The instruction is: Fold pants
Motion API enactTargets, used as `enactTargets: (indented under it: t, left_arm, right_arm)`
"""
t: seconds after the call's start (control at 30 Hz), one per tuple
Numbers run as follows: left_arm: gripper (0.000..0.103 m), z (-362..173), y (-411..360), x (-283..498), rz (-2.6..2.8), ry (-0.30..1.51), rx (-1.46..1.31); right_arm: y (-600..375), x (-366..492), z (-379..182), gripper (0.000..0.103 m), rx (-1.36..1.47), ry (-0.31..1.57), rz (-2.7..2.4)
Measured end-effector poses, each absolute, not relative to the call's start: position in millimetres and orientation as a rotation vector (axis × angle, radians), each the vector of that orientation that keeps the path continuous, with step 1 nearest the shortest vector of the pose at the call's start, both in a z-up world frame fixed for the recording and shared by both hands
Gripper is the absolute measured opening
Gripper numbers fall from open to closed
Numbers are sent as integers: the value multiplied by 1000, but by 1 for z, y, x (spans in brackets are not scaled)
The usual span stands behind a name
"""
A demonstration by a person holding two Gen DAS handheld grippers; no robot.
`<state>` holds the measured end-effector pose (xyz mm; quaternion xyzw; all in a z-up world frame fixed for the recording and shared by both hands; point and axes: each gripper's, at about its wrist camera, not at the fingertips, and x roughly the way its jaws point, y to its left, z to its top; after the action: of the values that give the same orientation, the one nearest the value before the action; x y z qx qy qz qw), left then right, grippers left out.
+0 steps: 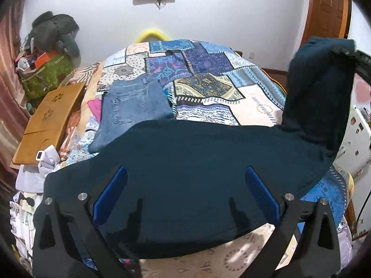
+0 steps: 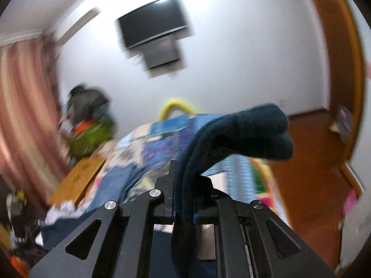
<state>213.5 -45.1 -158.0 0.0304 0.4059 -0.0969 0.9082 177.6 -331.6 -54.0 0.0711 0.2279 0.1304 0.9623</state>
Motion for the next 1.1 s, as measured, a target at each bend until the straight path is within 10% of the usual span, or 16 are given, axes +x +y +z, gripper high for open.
enactTargets:
  t: [0.4, 1.1]
  left_arm:
    - [103, -163, 3, 203, -155, 853, -22]
    - [103, -170, -32, 232, -284, 969, -116]
  right_arm:
    - [-198, 166, -204, 9, -110, 868, 556]
    - [-266, 148, -160, 45, 2, 782, 419]
